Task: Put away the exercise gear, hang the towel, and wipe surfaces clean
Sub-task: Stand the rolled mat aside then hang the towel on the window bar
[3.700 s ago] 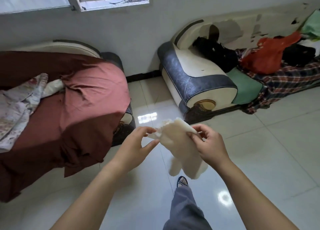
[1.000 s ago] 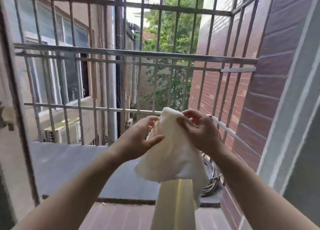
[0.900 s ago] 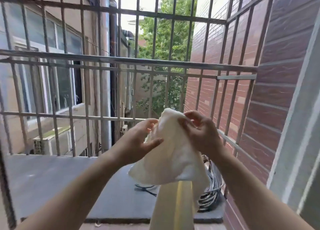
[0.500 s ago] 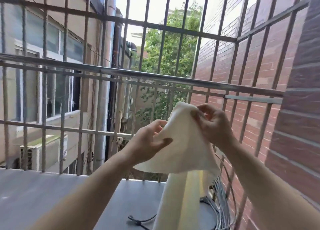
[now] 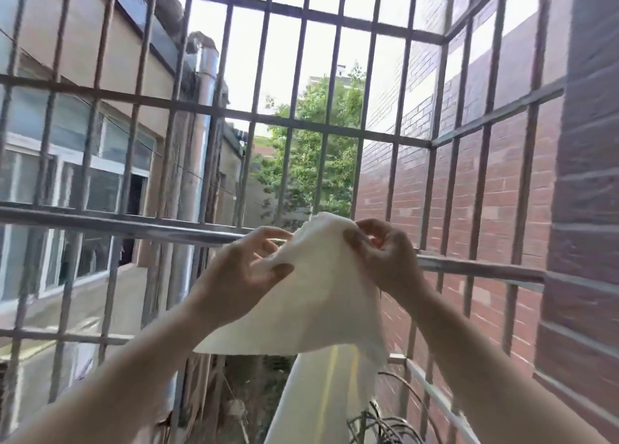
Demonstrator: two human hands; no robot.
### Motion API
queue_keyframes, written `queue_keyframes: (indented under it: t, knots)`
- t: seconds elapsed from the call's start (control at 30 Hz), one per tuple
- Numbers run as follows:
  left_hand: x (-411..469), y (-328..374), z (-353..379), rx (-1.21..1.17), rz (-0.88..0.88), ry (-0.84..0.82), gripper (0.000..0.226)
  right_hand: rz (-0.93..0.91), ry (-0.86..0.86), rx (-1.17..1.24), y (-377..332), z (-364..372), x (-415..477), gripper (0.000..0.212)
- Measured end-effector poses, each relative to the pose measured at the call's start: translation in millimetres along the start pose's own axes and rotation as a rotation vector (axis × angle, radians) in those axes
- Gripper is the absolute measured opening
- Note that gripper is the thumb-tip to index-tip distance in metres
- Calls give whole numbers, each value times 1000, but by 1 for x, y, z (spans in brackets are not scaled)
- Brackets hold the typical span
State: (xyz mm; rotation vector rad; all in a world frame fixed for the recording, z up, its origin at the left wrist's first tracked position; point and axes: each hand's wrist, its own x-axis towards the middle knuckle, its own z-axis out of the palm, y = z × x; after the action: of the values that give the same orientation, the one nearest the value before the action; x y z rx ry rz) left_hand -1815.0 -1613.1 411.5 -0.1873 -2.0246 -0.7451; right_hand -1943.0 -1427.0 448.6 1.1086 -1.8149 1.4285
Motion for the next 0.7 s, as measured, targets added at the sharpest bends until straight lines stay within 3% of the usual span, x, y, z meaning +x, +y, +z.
queue_keyframes:
  t: [0.13, 0.47, 0.57, 0.7]
  knots:
    - [35, 6, -3, 26, 61, -5, 38, -57, 6, -35, -3, -6, 34, 16]
    - [99, -2, 27, 68, 90, -93, 85, -65, -48, -20, 5, 12, 77, 13]
    - [115, -11, 35, 45, 55, -172, 75, -38, -57, 9, 14, 16, 86, 12]
    - [122, -26, 46, 22, 50, -129, 44, 4, -151, -84, 32, 15, 86, 16]
